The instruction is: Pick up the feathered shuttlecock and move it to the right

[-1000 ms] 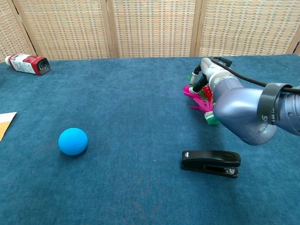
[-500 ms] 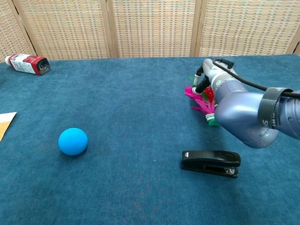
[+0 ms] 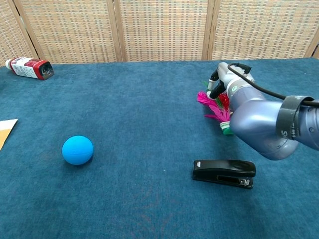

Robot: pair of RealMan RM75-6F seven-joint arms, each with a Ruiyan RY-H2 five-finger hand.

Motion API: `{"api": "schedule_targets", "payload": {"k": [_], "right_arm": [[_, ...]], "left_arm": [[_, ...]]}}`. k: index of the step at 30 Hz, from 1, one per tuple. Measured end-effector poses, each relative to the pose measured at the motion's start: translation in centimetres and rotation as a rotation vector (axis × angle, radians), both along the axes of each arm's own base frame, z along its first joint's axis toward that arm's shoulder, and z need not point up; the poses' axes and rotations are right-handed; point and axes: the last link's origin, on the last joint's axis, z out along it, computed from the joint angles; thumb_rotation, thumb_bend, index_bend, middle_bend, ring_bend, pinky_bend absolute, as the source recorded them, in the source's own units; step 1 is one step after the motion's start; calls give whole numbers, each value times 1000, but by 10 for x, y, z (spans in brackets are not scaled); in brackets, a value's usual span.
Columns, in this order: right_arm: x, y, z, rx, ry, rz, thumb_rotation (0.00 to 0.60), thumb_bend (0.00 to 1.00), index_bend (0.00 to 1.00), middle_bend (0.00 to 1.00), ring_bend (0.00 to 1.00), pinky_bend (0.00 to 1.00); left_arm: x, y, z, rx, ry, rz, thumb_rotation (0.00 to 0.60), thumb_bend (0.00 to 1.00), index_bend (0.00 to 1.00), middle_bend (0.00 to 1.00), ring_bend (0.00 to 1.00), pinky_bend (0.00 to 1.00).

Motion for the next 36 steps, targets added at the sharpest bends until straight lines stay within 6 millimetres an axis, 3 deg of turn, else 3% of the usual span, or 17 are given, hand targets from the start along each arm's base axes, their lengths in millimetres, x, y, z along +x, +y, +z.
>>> {"api": "schedule_targets", "payload": {"k": [12, 20, 29, 36], "right_arm": [[11, -3, 21, -72, -27, 42, 600, 433, 590, 191, 0, 0], [15, 0, 50, -151, -89, 52, 600, 432, 590, 191, 0, 0], [-4, 12, 100, -251, -136, 35, 600, 432, 590, 191, 0, 0], [-19, 22, 121, -301, -180, 19, 600, 431, 590, 191, 0, 0]], "left_arm": [[2, -1, 0, 1, 1, -6, 600, 2, 0, 0, 0, 0], [4, -3, -2, -10, 3, -17, 600, 2, 0, 0, 0, 0], [10, -5, -7, -22, 10, -38, 600, 2, 0, 0, 0, 0], [15, -8, -8, -25, 14, -56, 600, 2, 0, 0, 0, 0]]}}
